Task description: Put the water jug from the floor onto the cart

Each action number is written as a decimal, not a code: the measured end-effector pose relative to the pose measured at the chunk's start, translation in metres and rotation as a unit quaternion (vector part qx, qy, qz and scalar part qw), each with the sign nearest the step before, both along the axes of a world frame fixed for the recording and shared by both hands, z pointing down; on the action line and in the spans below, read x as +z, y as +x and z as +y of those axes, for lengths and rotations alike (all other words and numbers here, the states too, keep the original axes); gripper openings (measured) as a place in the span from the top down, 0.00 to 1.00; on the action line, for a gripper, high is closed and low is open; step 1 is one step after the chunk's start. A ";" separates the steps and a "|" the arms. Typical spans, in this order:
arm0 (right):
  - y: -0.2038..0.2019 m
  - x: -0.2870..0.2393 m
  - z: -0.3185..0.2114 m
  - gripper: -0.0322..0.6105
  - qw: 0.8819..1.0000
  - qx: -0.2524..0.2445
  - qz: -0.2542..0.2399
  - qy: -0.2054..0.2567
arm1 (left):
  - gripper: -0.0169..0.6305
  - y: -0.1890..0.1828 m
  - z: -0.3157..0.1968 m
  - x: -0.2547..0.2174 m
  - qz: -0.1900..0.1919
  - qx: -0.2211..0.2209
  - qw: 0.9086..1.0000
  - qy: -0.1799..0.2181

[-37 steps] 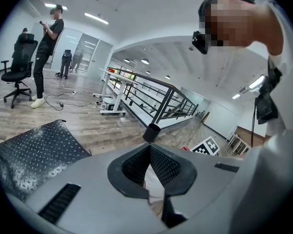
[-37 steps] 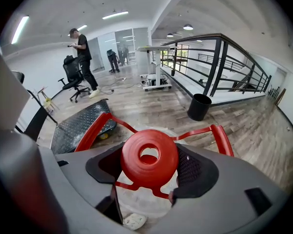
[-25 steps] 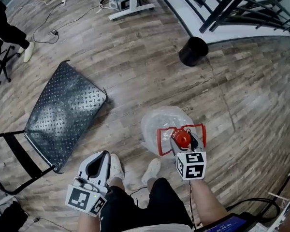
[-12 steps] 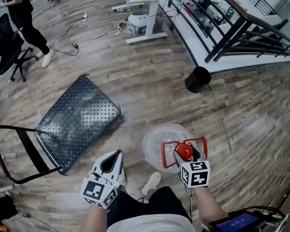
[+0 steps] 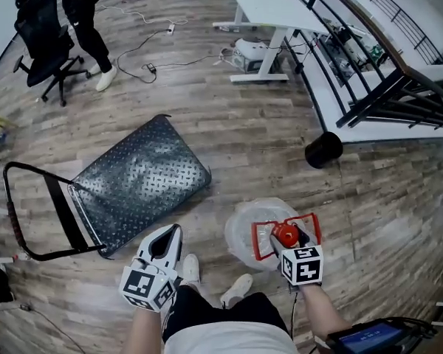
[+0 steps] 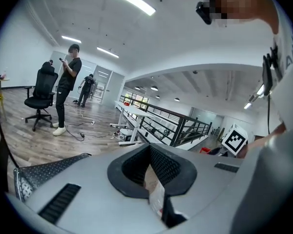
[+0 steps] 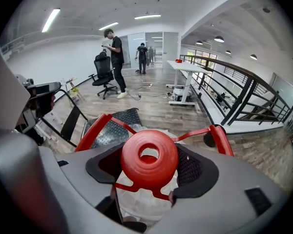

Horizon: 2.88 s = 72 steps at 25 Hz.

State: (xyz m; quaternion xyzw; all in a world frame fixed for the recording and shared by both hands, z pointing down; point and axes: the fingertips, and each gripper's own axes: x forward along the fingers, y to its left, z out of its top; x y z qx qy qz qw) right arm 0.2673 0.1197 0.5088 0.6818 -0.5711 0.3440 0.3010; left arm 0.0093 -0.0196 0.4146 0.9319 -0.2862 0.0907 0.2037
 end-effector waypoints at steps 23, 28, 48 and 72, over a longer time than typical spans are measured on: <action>-0.164 -0.024 -0.232 0.46 0.975 -0.216 -0.035 0.027 | 0.97 -0.152 -0.117 -0.024 -0.013 -0.159 0.987 0.023; -0.197 -0.016 -0.273 0.46 0.953 -0.299 -0.040 0.019 | 0.98 -0.160 -0.122 -0.033 -0.022 -0.226 0.974 0.025; -0.257 0.017 -0.379 0.46 0.919 -0.395 -0.016 0.003 | 0.97 -0.218 -0.171 -0.019 -0.026 -0.311 0.950 0.016; -0.364 0.140 -0.475 0.46 0.931 -0.365 -0.014 -0.005 | 0.97 -0.320 -0.197 0.061 -0.047 -0.315 0.947 -0.051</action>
